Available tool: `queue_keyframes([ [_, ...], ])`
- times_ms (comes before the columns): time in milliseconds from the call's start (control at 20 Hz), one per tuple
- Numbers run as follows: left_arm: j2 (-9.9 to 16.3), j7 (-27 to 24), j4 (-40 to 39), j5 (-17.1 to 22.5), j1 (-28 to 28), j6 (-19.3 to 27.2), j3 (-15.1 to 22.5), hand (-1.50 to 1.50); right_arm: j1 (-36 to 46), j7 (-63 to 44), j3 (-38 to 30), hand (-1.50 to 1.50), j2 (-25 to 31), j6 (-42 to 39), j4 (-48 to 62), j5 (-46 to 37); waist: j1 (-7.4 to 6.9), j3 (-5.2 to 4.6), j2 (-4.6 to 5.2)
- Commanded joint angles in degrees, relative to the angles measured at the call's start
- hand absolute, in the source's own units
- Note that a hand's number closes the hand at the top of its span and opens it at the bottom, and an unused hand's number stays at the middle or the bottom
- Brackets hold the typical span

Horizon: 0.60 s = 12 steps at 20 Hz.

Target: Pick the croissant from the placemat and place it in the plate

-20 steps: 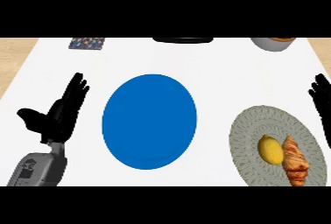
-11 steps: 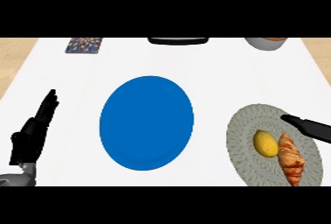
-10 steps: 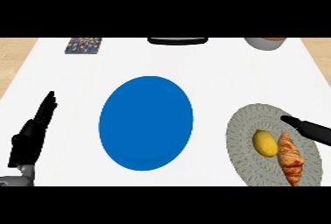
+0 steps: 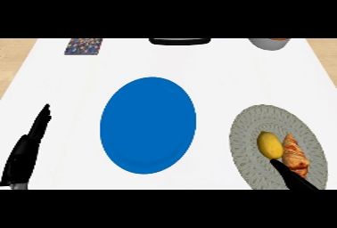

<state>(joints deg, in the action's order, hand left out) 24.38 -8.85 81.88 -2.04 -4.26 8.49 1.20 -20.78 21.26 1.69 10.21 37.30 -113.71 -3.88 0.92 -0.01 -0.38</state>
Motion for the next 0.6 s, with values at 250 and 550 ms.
queue_keyframes([
  [250,1.6,0.4,0.9,-0.1,0.0,-1.4,-1.5,0.00,-19.5,-16.8,4.6,-1.50,9.9,-3.7,-9.6,-15.7,-0.27,-0.25,0.50],
  [550,-0.6,0.3,1.0,-1.8,1.4,0.1,-0.1,0.00,-16.1,-40.4,2.5,-1.50,15.9,-11.7,-13.4,-25.4,-1.60,-0.22,0.88],
])
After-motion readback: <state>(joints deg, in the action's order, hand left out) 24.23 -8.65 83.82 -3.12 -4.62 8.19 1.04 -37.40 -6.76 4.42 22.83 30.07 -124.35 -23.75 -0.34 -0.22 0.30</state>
